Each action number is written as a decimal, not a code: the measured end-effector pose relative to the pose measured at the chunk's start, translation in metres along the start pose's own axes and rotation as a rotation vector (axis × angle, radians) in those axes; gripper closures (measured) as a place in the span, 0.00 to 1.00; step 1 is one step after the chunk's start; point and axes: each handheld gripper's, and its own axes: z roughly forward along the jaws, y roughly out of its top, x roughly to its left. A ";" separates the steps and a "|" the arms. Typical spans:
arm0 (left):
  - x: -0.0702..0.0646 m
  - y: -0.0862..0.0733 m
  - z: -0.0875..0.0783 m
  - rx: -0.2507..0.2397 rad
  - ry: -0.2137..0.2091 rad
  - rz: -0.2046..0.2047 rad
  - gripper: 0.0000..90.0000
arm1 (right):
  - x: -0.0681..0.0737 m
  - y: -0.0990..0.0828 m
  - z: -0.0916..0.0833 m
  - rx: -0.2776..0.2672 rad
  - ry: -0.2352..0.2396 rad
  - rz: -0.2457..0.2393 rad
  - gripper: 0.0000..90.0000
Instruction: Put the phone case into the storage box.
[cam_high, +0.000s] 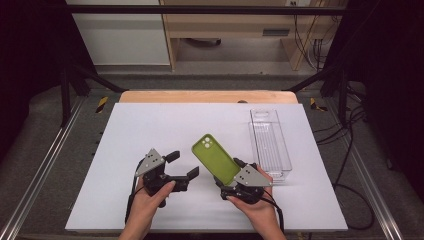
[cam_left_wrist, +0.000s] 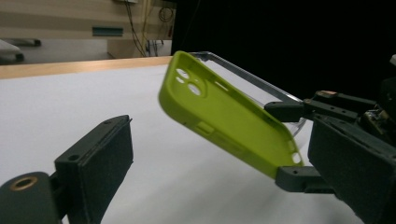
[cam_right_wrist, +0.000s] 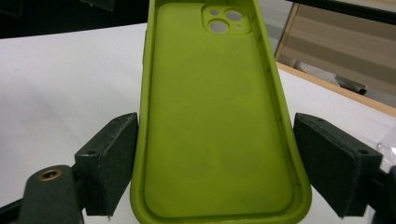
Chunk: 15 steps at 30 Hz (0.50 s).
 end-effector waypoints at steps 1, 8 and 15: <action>-0.001 0.000 0.002 0.004 -0.002 0.006 0.07 | 0.000 0.000 0.000 0.001 0.001 -0.001 0.19; -0.006 0.001 0.014 0.012 -0.011 0.004 0.07 | 0.002 0.000 0.000 -0.007 -0.006 -0.001 0.19; -0.002 0.002 0.023 0.019 -0.004 -0.029 0.08 | 0.004 -0.001 0.001 -0.013 -0.011 -0.003 0.19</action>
